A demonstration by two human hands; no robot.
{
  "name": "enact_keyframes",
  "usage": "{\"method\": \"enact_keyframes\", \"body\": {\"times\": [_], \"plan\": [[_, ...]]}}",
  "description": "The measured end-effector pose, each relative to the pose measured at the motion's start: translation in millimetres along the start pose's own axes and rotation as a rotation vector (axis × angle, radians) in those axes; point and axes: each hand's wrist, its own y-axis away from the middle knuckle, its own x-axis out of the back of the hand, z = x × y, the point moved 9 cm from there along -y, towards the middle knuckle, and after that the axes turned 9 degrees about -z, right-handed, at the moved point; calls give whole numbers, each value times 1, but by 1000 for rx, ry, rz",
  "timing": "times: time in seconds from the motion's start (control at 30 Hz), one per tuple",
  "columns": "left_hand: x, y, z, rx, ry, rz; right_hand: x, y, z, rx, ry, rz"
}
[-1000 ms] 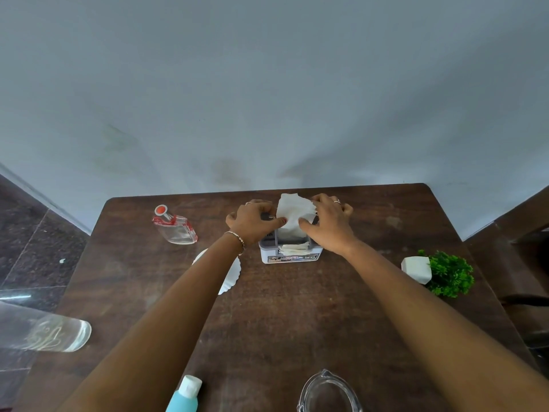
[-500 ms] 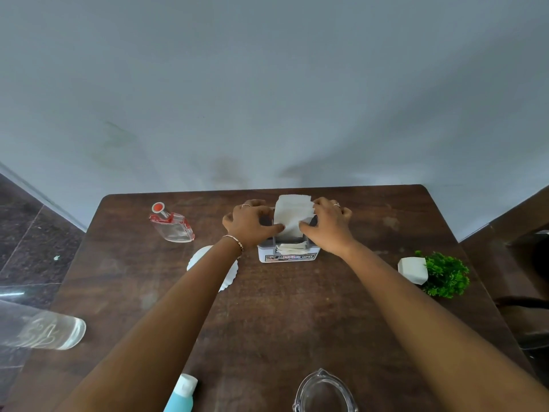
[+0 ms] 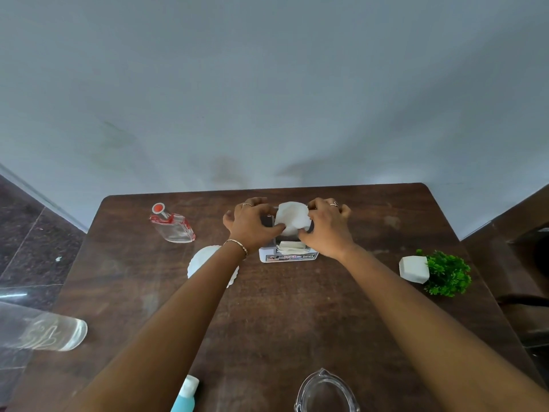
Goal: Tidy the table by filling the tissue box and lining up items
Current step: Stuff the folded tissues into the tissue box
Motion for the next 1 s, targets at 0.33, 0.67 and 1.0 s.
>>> {"method": "enact_keyframes", "body": {"times": [0.33,0.67,1.0], "plan": [[-3,-5,1,11,-119,-26,4,3,3,8,-106,90],[3,9,-5,73,120,25,-8,16,27,-124,-528,97],[-4,40,-33,248,493,71,-35,34,54,-328,-781,8]]}}
